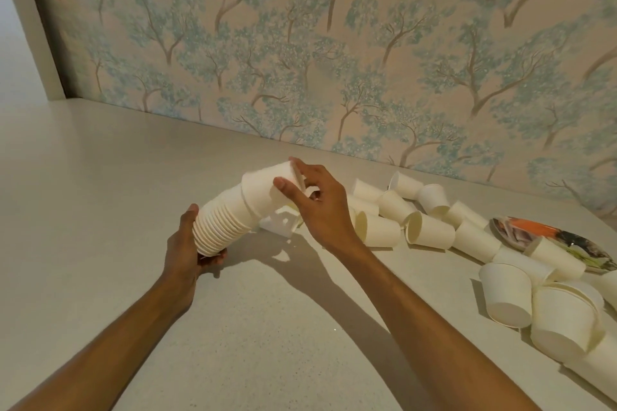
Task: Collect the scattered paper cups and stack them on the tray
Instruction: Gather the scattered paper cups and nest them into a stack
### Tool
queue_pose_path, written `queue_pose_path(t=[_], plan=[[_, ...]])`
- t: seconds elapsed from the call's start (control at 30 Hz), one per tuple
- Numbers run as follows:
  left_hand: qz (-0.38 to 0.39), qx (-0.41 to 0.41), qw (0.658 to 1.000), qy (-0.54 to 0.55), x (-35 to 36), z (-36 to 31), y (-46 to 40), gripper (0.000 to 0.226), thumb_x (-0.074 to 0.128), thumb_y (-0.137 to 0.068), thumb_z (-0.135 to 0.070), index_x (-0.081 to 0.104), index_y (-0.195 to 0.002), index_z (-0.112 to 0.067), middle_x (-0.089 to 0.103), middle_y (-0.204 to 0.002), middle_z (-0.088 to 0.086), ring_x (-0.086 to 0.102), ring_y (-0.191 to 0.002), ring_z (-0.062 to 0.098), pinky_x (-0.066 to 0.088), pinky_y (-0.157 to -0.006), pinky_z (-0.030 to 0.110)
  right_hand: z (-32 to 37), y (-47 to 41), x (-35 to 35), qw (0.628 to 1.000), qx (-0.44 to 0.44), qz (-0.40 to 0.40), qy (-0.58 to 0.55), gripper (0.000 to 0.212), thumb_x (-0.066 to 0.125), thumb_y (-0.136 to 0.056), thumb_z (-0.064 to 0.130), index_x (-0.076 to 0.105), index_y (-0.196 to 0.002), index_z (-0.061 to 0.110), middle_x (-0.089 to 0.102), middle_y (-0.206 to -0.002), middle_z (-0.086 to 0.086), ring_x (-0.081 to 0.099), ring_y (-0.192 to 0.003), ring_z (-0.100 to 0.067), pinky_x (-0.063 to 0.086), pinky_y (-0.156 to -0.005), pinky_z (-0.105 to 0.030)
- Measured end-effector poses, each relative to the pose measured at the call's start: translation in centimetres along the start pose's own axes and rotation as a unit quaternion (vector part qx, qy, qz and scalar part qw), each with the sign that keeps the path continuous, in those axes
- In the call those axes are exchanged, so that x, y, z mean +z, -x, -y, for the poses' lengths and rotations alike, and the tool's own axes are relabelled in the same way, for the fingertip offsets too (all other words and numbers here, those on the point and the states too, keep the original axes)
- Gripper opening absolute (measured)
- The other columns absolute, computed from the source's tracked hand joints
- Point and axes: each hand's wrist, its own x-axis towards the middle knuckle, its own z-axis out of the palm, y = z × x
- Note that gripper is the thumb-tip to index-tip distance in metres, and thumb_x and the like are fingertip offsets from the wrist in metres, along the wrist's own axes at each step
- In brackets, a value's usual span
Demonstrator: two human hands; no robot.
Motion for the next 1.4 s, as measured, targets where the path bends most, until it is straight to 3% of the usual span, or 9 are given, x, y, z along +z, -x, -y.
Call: queue_pose_path(t=[0.13,0.23,0.33,0.43,0.6,0.87,1.07,1.3,1.4], plan=[[0.020,-0.017,1.000,0.006,0.7,0.4,-0.2,0.056,0.036,-0.096,-0.058,0.065,-0.095,-0.010,0.064,-0.065,0.020,0.058,-0.051,0.028,0.052,-0.050,0.032,0.0,-0.7,0.6,0.992,0.001,0.109,0.058,0.055,0.045,-0.093,0.061,0.055,-0.137,0.029,0.059,-0.120,0.008,0.055,-0.106,0.001,0.043,-0.083,-0.016],[0.024,-0.046,0.998,0.018,-0.2,-0.6,-2.1,0.053,0.039,-0.094,-0.059,0.064,-0.096,-0.012,0.064,-0.066,0.019,0.058,-0.052,0.027,0.050,-0.050,0.030,-0.5,-1.0,1.2,0.998,0.038,0.041,0.019,0.048,0.032,-0.100,0.051,0.054,-0.136,0.029,0.061,-0.122,0.007,0.054,-0.104,0.006,0.041,-0.085,-0.011],[0.032,-0.066,0.997,0.032,-1.0,-1.1,-4.5,0.053,0.041,-0.092,-0.060,0.063,-0.097,-0.013,0.063,-0.068,0.019,0.058,-0.055,0.028,0.049,-0.049,0.029,-2.4,-0.5,1.1,0.975,0.017,0.021,0.221,0.038,0.045,-0.100,0.040,0.053,-0.135,0.026,0.061,-0.127,0.003,0.054,-0.115,-0.013,0.043,-0.097,-0.036],[0.054,-0.068,0.996,0.029,-1.1,-1.0,-6.5,0.053,0.039,-0.093,-0.059,0.065,-0.095,-0.012,0.063,-0.067,0.020,0.057,-0.052,0.027,0.049,-0.047,0.029,-4.5,0.0,1.7,0.881,-0.019,0.109,0.459,0.056,0.055,-0.091,0.054,0.050,-0.138,0.023,0.055,-0.138,0.001,0.048,-0.125,-0.021,0.035,-0.101,-0.040],[0.088,-0.069,0.993,0.032,0.1,-0.5,-8.6,0.054,0.038,-0.093,-0.058,0.065,-0.100,-0.011,0.062,-0.066,0.020,0.056,-0.054,0.028,0.047,-0.049,0.030,-6.8,0.5,2.6,0.848,-0.026,0.096,0.521,0.059,0.063,-0.083,0.052,0.050,-0.134,0.024,0.057,-0.134,0.001,0.051,-0.120,-0.020,0.032,-0.103,-0.037],[0.108,-0.075,0.990,0.043,0.1,0.5,-10.3,0.057,0.039,-0.092,-0.061,0.067,-0.099,-0.013,0.065,-0.069,0.019,0.059,-0.056,0.027,0.050,-0.052,0.031,-5.7,0.7,1.2,0.957,0.020,-0.065,0.280,0.066,0.072,-0.068,0.056,0.052,-0.125,0.029,0.059,-0.112,0.013,0.058,-0.093,-0.002,0.044,-0.071,-0.017],[0.094,-0.068,0.993,0.022,0.5,0.8,-10.4,0.060,0.036,-0.091,-0.062,0.070,-0.090,-0.013,0.066,-0.067,0.019,0.060,-0.055,0.027,0.049,-0.054,0.033,-2.3,-1.7,-1.1,0.985,0.041,-0.163,0.042,0.054,0.076,-0.069,0.052,0.051,-0.113,0.034,0.064,-0.109,0.020,0.062,-0.095,0.000,0.049,-0.072,-0.014],[0.084,-0.042,0.996,0.002,0.9,1.1,-10.0,0.060,0.037,-0.093,-0.061,0.068,-0.087,-0.011,0.067,-0.063,0.019,0.061,-0.048,0.025,0.050,-0.047,0.031,-0.7,-4.6,1.0,0.995,0.023,-0.063,0.072,0.037,0.077,-0.080,0.039,0.061,-0.111,0.027,0.066,-0.110,0.016,0.061,-0.100,0.001,0.047,-0.072,-0.016],[0.082,-0.048,0.995,0.026,0.7,1.0,-10.1,0.059,0.036,-0.094,-0.060,0.069,-0.086,-0.012,0.066,-0.063,0.019,0.060,-0.050,0.026,0.050,-0.051,0.032,-1.0,-6.1,2.7,0.996,0.057,0.029,0.069,0.029,0.053,-0.091,0.052,0.066,-0.107,0.032,0.068,-0.110,0.015,0.061,-0.099,0.002,0.044,-0.076,-0.020]])
